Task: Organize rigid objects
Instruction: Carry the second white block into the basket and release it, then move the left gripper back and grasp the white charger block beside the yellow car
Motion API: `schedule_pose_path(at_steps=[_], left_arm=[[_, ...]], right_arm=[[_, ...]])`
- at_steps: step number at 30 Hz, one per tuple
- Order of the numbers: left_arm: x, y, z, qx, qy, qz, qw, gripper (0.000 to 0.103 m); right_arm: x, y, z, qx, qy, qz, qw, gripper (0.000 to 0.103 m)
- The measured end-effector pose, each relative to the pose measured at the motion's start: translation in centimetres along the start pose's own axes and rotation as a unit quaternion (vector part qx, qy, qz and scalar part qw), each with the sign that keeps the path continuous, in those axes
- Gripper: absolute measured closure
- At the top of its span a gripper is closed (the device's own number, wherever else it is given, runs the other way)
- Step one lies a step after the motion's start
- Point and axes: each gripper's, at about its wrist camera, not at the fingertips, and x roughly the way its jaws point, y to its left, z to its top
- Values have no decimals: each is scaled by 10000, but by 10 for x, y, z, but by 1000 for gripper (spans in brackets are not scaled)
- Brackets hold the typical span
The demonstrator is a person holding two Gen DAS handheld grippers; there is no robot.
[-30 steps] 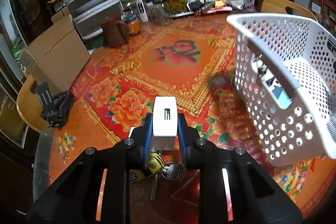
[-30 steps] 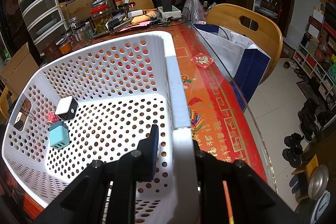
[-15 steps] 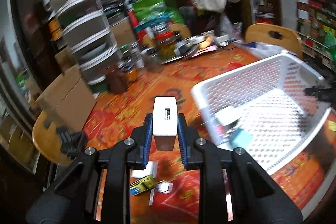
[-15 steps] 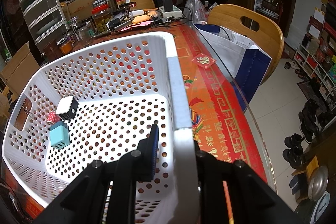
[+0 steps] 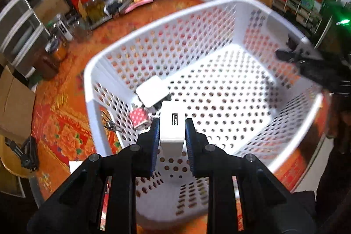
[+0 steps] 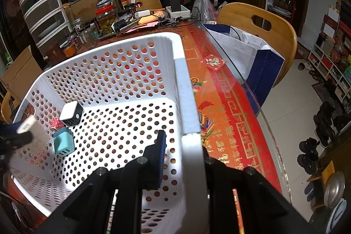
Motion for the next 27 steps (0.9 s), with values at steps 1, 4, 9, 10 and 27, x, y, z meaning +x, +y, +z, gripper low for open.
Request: schedule_pose_path(at_steps=[1, 4, 9, 10, 27], left_arm=[[8, 2, 1, -24, 112, 32, 9999, 82], [17, 8, -2, 14, 159, 231, 9996, 82], [20, 4, -5, 144, 144, 370, 9991, 82], [21, 2, -4, 177, 124, 417, 9989, 82], [-28, 27, -25, -96, -767, 270, 9966, 34]], right_arm=[[0, 0, 0, -5, -1, 10, 10000, 86], [0, -1, 1, -14, -2, 18, 10000, 86], [0, 0, 2, -22, -12, 9, 10000, 86], [0, 0, 2, -22, -11, 13, 10000, 86], [1, 0, 5, -53, 11, -46, 10000, 86]])
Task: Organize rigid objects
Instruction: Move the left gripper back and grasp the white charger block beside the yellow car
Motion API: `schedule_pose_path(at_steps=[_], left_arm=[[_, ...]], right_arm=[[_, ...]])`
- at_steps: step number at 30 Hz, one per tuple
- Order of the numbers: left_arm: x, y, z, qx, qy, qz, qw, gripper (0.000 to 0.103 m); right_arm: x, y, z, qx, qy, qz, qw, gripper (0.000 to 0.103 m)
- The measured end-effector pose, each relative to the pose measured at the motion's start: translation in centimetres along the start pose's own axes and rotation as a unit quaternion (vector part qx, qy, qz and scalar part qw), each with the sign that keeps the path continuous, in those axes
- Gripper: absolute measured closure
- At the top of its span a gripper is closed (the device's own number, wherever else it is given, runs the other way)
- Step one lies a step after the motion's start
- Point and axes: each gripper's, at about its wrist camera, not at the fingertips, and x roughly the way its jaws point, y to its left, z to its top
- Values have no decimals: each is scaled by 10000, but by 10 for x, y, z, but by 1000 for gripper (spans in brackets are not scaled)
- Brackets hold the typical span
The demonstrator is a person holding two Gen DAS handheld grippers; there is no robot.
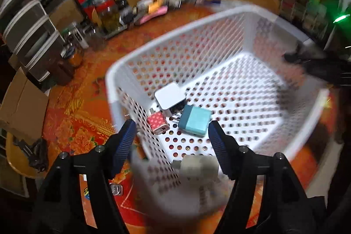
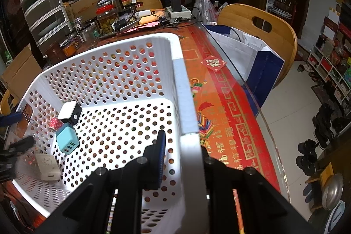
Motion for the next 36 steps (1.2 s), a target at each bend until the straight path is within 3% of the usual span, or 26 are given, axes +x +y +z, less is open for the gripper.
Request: schedule_pose_path(at_steps=[3, 4, 5, 8, 10, 15, 19, 23, 27, 33, 36], left_arm=[[-44, 41, -17, -500, -558, 276, 9968, 13], [-55, 61, -25, -741, -734, 343, 9940, 1], [-58, 78, -32, -934, -801, 413, 9915, 0], [-37, 131, -53, -1526, -447, 694, 9848, 0], [-7, 158, -68, -1829, -39, 687, 9807, 0], [68, 191, -94, -2096, 764, 667, 9725, 4], [89, 202, -107, -2372, 897, 488, 9661, 12], [101, 202, -114, -2353, 1060, 401, 9653, 24], [114, 206, -120, -2386, 1161, 366, 9635, 27], [124, 225, -127, -2756, 1139, 335, 9539, 27], [124, 224, -126, -2700, 1132, 408, 9553, 28]], right_arm=[[1, -1, 1, -12, 8, -13, 10000, 86], [2, -1, 1, -10, 3, -15, 10000, 86], [2, -1, 1, -2, -3, -9, 10000, 86], [1, -2, 0, 28, -36, 13, 10000, 86], [1, -2, 0, 26, -38, 4, 10000, 86], [1, -1, -1, 23, -1, -19, 10000, 86], [1, -2, -2, 16, 24, -30, 10000, 86], [1, 0, -1, -25, 25, -82, 10000, 86], [1, 0, 0, -9, 11, -66, 10000, 86], [1, 1, -1, -46, 17, -84, 10000, 86], [1, 1, 0, -55, 14, -91, 9999, 86]])
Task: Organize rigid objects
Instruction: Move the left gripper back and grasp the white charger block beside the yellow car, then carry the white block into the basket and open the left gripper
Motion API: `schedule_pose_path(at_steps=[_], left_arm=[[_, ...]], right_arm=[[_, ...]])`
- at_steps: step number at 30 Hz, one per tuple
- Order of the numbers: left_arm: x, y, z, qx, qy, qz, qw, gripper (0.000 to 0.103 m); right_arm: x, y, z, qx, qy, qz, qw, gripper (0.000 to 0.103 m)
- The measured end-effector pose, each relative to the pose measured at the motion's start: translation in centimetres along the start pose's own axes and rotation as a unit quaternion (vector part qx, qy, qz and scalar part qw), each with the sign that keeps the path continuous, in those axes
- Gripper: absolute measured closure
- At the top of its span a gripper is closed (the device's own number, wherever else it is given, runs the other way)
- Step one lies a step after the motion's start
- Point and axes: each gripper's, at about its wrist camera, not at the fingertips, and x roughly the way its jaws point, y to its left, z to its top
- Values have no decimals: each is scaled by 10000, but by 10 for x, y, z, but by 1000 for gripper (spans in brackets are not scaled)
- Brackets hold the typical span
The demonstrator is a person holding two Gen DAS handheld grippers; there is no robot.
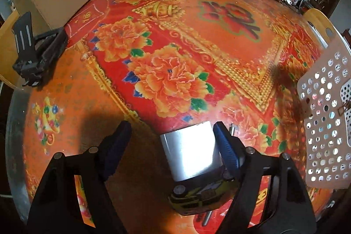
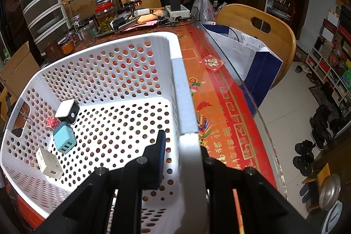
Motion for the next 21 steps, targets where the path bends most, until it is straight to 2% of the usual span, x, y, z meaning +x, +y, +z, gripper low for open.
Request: schedule_pose_path(at_steps=[3, 6, 7, 9, 10, 12, 16, 21], left_arm=[[0, -2, -1, 62, -32, 107, 9999, 28], [-4, -9, -6, 169, -165, 393, 9989, 29], [-6, -9, -9, 176, -197, 392, 9989, 35], [-10, -12, -12, 178, -219, 277, 9992, 56], [-12, -17, -13, 208, -219, 322, 9990, 59], [-14, -26, -16, 393, -288, 582, 9971, 60], [-21, -30, -19, 447, -399, 471, 9971, 60], [-61, -29, -19, 394, -1112, 544, 9915, 60]], right_arm=[[0, 0, 0, 8, -8, 11, 10000, 86], [0, 0, 0, -3, -13, 17, 10000, 86], [0, 0, 0, -6, -15, 18, 10000, 86], [0, 1, 1, -4, -18, 19, 10000, 86], [0, 0, 1, -2, -16, 19, 10000, 86], [0, 1, 1, -6, -16, 23, 10000, 86], [0, 0, 1, -6, -18, 30, 10000, 86], [0, 0, 1, -6, -23, 33, 10000, 86]])
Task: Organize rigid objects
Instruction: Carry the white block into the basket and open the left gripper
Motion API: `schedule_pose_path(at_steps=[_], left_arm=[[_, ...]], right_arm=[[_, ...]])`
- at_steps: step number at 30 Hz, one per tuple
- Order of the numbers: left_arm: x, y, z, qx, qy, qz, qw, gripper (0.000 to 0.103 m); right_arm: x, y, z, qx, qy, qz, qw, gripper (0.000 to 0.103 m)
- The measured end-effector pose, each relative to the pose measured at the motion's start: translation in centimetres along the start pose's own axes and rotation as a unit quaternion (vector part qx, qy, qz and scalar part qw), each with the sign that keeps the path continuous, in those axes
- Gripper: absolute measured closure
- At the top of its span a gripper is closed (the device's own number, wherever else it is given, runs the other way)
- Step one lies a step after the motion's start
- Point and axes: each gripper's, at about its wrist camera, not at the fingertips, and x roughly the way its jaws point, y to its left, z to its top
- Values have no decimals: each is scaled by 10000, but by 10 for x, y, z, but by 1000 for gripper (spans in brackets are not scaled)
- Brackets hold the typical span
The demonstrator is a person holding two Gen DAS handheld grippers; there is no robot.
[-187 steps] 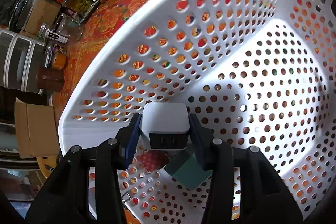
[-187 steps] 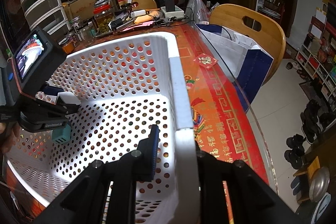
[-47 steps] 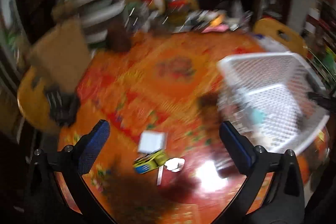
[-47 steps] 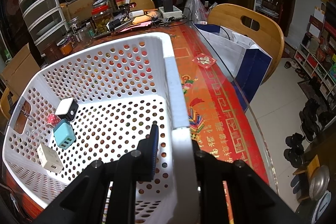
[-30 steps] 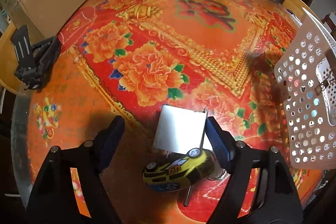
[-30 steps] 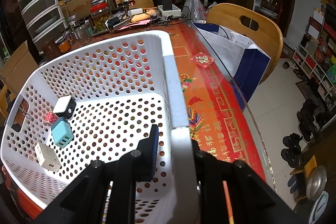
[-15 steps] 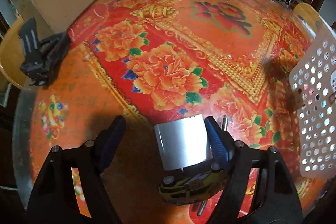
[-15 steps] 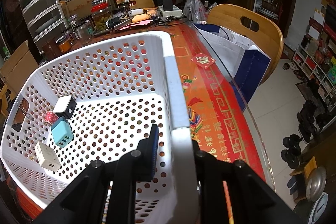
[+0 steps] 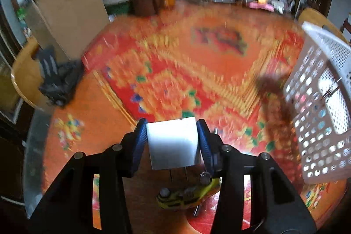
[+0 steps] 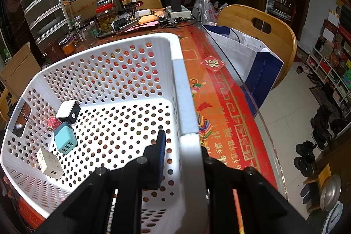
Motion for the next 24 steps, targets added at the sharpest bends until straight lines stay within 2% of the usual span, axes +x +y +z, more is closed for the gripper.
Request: schedule_pose_path(at_steps=[3, 8, 12, 15, 19, 24], left_arm=[[-25, -6, 5, 111, -348, 64, 9993, 60], [-58, -18, 11, 229, -677, 34, 9974, 60], [-98, -36, 23, 366, -1032, -107, 9939, 60], [-132, -59, 34, 579, -1247, -396, 9897, 60], [-162, -107, 51, 980, -1208, -794, 9846, 60], [-165, -156, 65, 1380, -1018, -912, 9809, 60]], right_arm=[[0, 0, 0, 17, -24, 17, 10000, 86], [-1, 0, -1, 16, -41, 20, 10000, 86], [0, 0, -2, 7, -34, 0, 10000, 86], [0, 0, -2, 1, -34, 3, 10000, 86], [0, 0, -2, -8, -19, -16, 10000, 86], [-1, 1, -3, -22, -10, -17, 10000, 86]])
